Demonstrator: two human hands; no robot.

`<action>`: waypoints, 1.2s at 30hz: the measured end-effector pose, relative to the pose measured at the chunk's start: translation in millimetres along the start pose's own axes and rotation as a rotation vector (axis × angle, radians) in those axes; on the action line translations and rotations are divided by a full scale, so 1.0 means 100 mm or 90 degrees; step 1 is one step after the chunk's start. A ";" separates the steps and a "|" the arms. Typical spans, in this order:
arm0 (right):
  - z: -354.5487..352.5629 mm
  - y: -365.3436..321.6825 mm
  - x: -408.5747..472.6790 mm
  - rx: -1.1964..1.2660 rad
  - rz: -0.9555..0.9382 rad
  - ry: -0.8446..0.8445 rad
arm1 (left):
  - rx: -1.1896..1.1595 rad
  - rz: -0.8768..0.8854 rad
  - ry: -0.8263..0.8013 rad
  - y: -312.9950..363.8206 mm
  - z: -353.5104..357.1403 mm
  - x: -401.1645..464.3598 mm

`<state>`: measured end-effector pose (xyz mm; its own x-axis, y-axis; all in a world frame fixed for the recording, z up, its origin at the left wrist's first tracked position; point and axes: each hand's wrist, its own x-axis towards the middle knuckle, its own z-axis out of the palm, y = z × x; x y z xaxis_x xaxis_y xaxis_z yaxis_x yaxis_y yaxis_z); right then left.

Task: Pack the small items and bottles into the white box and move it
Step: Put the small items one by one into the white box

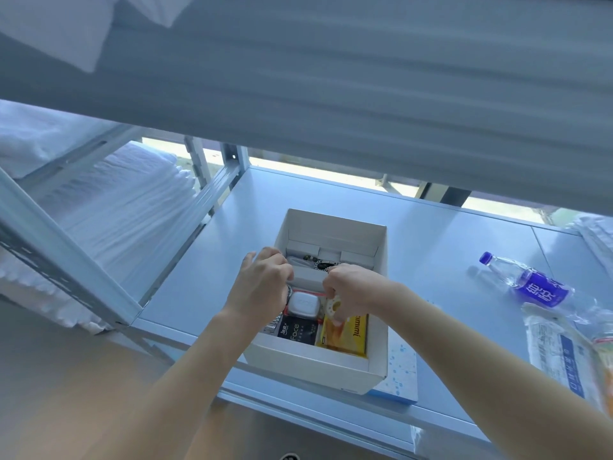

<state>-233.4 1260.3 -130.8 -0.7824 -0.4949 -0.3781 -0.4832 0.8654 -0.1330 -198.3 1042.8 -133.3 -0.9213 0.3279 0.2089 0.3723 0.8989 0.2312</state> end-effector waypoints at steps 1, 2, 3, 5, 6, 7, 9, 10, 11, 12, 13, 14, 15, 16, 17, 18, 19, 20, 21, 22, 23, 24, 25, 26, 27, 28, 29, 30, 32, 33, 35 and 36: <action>0.00 0.00 -0.01 -0.004 0.000 0.007 | 0.007 -0.001 -0.003 0.00 0.00 0.00; -0.01 0.00 -0.03 -0.004 -0.001 0.016 | 0.014 -0.002 -0.006 0.01 0.00 0.00; -0.03 0.01 -0.05 0.002 -0.002 0.028 | 0.018 -0.003 -0.011 0.01 0.00 0.00; -0.09 0.04 -0.12 0.027 -0.008 0.061 | 0.022 -0.004 -0.017 0.02 -0.01 0.01; -0.13 0.07 -0.16 0.039 -0.013 0.080 | 0.020 -0.004 -0.018 0.03 -0.01 0.01; -0.16 0.11 -0.22 0.048 -0.017 0.099 | 0.016 -0.002 -0.016 0.04 -0.02 0.01; -0.20 0.20 -0.35 0.069 -0.021 0.132 | 0.023 0.008 -0.012 0.05 -0.04 0.01; -0.21 0.26 -0.42 0.081 -0.021 0.146 | 0.032 0.019 -0.010 0.07 -0.05 0.01; -0.22 0.30 -0.50 0.094 -0.022 0.160 | 0.035 0.034 -0.007 0.11 -0.06 0.03; -0.23 0.35 -0.57 0.106 -0.024 0.177 | 0.030 0.050 -0.002 0.15 -0.06 0.05; -0.23 0.40 -0.64 0.119 -0.026 0.197 | 0.018 0.066 0.003 0.21 -0.07 0.09; -0.23 0.45 -0.71 0.130 -0.028 0.220 | 0.008 0.081 0.011 0.29 -0.06 0.13; -0.23 0.50 -0.77 0.140 -0.029 0.246 | 0.001 0.095 0.021 0.37 -0.06 0.17; -0.23 0.55 -0.83 0.150 -0.027 0.271 | -0.004 0.109 0.029 0.46 -0.05 0.22; -0.22 0.61 -0.90 0.163 -0.018 0.290 | -0.011 0.122 0.035 0.55 -0.04 0.26; -0.21 0.68 -0.97 0.177 -0.004 0.303 | -0.022 0.135 0.041 0.64 -0.02 0.31; -0.19 0.77 -1.04 0.191 0.014 0.311 | -0.037 0.148 0.047 0.72 0.00 0.35; -0.16 0.86 -1.11 0.202 0.034 0.315 | -0.052 0.159 0.053 0.81 0.02 0.38; -0.12 0.95 -1.19 0.211 0.057 0.317 | -0.064 0.170 0.057 0.90 0.04 0.41; -0.08 1.05 -1.26 0.220 0.080 0.315 | -0.075 0.177 0.057 0.99 0.07 0.44; -0.03 1.15 -1.33 0.229 0.104 0.309 | -0.087 0.182 0.053 1.08 0.10 0.46; 0.03 1.25 -1.40 0.236 0.128 0.302 | -0.097 0.185 0.044 1.17 0.13 0.48; 0.11 1.34 -1.46 0.240 0.151 0.293 | -0.105 0.188 0.031 1.27 0.17 0.50; 0.19 1.42 -1.51 0.243 0.172 0.281 | -0.107 0.192 0.018 1.36 0.20 0.52; 0.28 1.49 -1.54 0.247 0.190 0.267 | -0.105 0.197 0.006 1.46 0.24 0.53; 0.37 1.54 -1.57 0.254 0.205 0.248 | -0.099 0.203 -0.006 1.55 0.28 0.54; 0.46 1.58 -1.58 0.264 0.217 0.226 | -0.095 0.208 -0.020 1.63 0.32 0.55; 0.55 1.60 -1.58 0.276 0.226 0.202 | -0.090 0.211 -0.034 1.71 0.36 0.55; 0.72 1.61 -1.55 0.293 0.230 0.160 | -0.079 0.214 -0.063 1.84 0.43 0.54; 0.80 1.62 -1.53 0.300 0.228 0.150 | -0.071 0.211 -0.077 1.89 0.46 0.52; 0.91 1.64 -1.49 0.307 0.227 0.146 | -0.051 0.193 -0.104 1.96 0.51 0.49; 0.96 1.65 -1.47 0.307 0.227 0.149 | -0.041 0.184 -0.113 1.99 0.53 0.48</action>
<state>-160.7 1483.7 -184.9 -0.9535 -0.1280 -0.2728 0.0102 0.8911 -0.4537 -174.6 1252.6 -127.7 -0.7796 0.6171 0.1072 0.6221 0.7429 0.2473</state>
